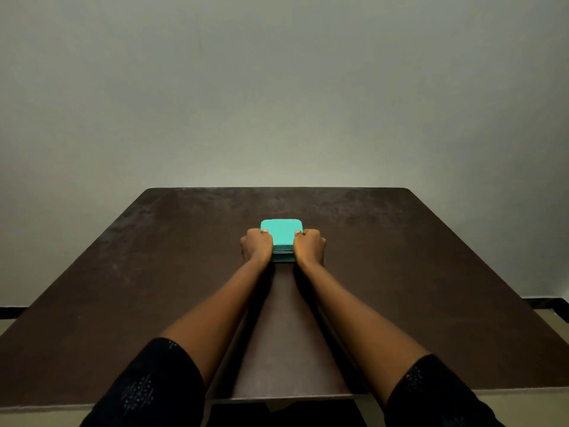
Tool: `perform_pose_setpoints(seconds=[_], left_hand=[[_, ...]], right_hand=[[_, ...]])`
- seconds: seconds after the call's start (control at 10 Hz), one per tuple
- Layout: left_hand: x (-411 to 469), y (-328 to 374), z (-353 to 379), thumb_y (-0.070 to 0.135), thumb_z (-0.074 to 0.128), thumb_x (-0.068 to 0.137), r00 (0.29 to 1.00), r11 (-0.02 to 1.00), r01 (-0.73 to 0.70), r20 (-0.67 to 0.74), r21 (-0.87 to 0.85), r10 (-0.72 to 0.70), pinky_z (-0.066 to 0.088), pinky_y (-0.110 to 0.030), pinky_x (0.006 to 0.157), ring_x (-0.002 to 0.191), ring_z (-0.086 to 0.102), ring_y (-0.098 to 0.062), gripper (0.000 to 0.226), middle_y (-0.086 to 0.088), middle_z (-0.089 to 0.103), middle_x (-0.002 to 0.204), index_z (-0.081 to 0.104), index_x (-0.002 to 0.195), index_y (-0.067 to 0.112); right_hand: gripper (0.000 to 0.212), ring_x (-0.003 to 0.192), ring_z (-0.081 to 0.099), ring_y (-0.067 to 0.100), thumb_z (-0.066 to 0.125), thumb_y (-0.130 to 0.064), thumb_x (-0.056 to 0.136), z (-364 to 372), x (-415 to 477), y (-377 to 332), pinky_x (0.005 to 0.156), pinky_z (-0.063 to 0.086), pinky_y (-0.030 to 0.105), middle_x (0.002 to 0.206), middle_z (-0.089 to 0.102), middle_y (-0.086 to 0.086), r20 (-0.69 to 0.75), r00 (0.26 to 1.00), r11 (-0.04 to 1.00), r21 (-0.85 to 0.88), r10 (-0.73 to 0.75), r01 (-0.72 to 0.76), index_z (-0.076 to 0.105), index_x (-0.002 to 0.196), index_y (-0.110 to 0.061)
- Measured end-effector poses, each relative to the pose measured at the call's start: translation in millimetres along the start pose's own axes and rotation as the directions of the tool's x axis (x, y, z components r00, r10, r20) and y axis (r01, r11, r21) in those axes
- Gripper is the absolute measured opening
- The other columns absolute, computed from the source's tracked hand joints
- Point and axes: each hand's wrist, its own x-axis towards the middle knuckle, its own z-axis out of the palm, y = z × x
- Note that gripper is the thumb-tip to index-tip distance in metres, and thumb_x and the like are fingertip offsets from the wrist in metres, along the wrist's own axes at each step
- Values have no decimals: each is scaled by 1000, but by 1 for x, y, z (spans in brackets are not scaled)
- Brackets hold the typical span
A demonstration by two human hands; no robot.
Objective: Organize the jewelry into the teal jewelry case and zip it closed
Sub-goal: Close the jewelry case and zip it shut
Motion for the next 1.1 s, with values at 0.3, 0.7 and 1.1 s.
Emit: perform_pose_setpoints(seconds=[0.3,0.7,1.1], left_hand=[[27,6,11,21,42,97,1000,1000,15,-13,-17,-16,45,-38,91,112,55,-38,36,-22,59,124,61,121,3],[17,-3,1,31,40,99,999,996,-18,32,-86,21,33,-34,107,131,42,-31,46,-15,47,142,44,140,10],[37,6,-16,19,33,100,950,948,-284,-91,146,298,38,-39,101,124,47,-33,38,-17,51,134,47,133,6]], right_hand=[[33,108,58,38,44,-17,94,10,24,-8,85,47,37,119,61,23,-30,999,999,-20,25,-26,63,111,3],[36,115,52,36,34,-23,100,4,10,3,90,43,38,123,59,21,-55,997,998,-16,-53,53,60,116,-4],[37,125,46,32,30,-15,99,10,28,-11,104,34,36,133,52,19,-43,934,916,-216,-354,337,50,125,3]])
